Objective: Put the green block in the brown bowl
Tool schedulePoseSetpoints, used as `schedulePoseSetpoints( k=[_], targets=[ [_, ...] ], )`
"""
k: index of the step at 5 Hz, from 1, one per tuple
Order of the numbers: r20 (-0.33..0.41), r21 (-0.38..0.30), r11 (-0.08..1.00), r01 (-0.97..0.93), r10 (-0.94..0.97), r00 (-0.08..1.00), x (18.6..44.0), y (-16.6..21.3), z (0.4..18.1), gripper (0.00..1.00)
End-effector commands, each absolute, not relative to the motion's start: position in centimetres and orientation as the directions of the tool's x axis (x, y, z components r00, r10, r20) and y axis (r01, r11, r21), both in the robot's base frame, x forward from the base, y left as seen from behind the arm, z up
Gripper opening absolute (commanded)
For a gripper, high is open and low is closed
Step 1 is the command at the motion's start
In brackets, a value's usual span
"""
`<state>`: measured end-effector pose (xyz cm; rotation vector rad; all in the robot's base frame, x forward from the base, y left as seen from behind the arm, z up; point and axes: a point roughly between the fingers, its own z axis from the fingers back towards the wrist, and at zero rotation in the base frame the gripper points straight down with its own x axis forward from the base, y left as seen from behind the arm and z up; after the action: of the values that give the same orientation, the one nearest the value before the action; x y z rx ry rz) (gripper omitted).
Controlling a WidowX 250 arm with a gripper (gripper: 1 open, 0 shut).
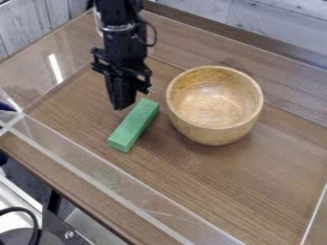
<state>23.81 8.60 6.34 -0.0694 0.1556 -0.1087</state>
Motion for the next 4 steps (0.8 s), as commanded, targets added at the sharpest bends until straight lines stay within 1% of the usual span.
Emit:
schedulePoseSetpoints(
  k=[1,3,4],
  targets=[
    [-0.112,-0.054,0.993,0.102,-0.108,0.988,25.9,9.1,6.9,0.00],
    [-0.138,-0.050,0.996,0.071,-0.078,0.987,25.7,8.8,7.3,0.00],
    [-0.155,-0.066,0.994,0.084,-0.093,0.983,26.2,9.1,8.1,0.00]
  ],
)
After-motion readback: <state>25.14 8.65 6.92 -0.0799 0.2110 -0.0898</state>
